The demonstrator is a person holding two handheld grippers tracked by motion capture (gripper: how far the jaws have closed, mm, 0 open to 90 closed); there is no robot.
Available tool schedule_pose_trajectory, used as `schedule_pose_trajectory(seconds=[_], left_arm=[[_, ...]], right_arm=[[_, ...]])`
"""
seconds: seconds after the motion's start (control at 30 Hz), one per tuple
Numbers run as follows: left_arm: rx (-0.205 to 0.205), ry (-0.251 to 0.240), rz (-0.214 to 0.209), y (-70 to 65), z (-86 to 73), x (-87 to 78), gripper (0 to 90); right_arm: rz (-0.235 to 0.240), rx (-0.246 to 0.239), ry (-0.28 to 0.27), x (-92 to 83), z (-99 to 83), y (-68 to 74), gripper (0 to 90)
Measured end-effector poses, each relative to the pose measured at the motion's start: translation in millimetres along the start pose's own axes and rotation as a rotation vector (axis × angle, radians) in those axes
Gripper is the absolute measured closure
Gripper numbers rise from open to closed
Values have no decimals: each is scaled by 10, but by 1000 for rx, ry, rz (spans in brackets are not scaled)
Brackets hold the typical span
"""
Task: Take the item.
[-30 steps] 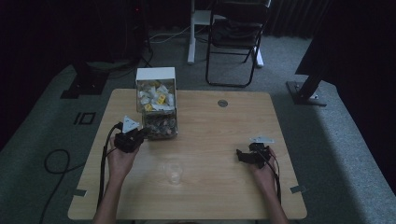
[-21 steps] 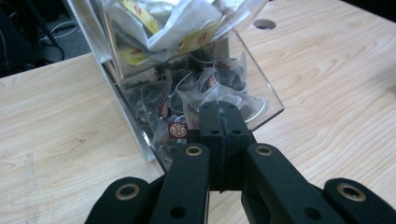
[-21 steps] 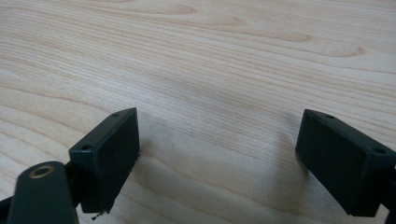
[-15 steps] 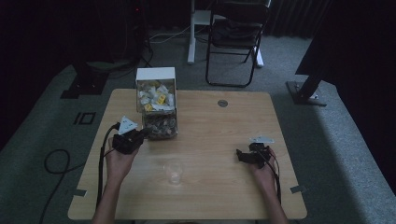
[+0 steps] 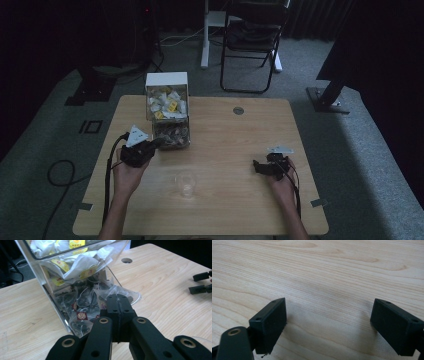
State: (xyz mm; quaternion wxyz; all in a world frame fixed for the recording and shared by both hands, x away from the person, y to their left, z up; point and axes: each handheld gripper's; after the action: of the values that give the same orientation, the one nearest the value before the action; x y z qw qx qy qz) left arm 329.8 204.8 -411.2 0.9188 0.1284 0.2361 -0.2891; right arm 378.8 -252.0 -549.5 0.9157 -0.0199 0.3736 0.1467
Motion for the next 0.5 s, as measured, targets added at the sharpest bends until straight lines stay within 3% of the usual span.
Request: schedule_pose_trajectory(seconds=[0.5], left_arm=[[21, -13, -24, -122, 21, -62, 900]], right_arm=[[0, 0, 0, 0, 0, 0, 133]])
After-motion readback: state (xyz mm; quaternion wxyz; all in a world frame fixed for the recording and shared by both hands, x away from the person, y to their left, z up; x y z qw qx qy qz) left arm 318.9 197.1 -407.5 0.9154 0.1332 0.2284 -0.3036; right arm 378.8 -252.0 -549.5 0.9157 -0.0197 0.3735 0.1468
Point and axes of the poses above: each handheld gripper's, and its own axes: x roughly forward along the jaws, z roughly out of its top, y roughly to its left, and after that the axes turned 5 degrees about x, right-handed
